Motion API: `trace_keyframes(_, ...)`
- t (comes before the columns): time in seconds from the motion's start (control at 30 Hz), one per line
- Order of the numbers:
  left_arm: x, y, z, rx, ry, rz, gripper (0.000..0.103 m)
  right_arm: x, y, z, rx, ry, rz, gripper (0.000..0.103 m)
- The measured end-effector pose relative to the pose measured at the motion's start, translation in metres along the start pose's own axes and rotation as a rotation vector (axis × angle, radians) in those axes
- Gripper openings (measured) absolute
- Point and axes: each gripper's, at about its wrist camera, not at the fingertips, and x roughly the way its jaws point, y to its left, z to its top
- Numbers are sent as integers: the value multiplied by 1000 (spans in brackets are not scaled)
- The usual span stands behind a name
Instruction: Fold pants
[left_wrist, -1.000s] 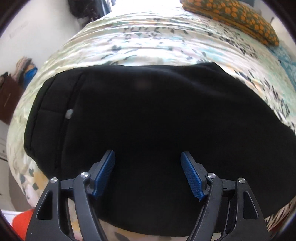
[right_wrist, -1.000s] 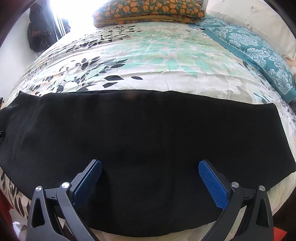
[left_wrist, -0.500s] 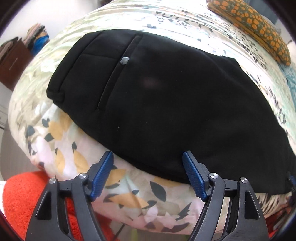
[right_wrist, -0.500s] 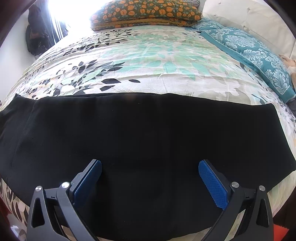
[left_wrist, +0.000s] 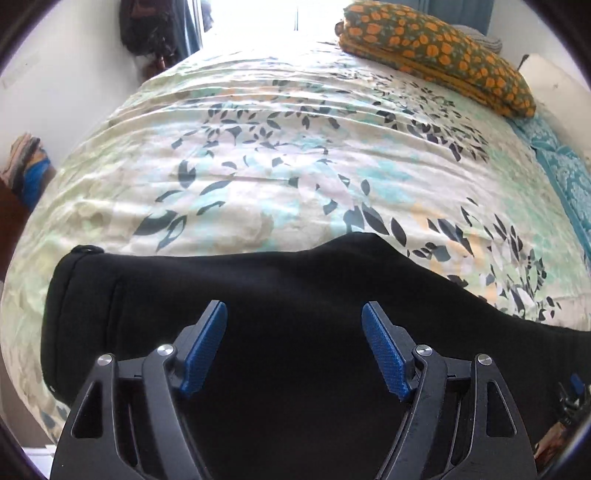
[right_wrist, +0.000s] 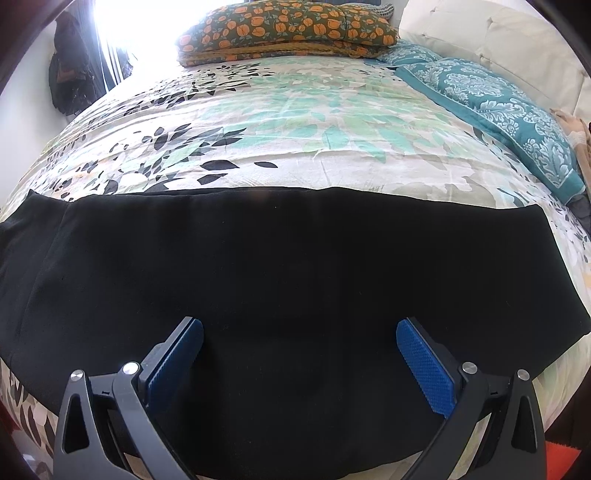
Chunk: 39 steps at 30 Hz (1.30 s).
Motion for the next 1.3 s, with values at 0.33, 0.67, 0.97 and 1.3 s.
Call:
trace_keyframes(0.33,3,-21,-12,23,15,39,78,0,-1,0,1,-1,0,103)
trace_keyframes(0.67,57,-56,15,40,91,9,83,-1,-1,-2,-3,-7,0,103)
trace_keyframes(0.97,-26,-56,-8,82,-16,-65,82,-14,-7,6,29,12,48,103)
trace_keyframes(1.3,-50,-83,-117,280,23,-81,82,-26,18,-15,-53,68,69,103)
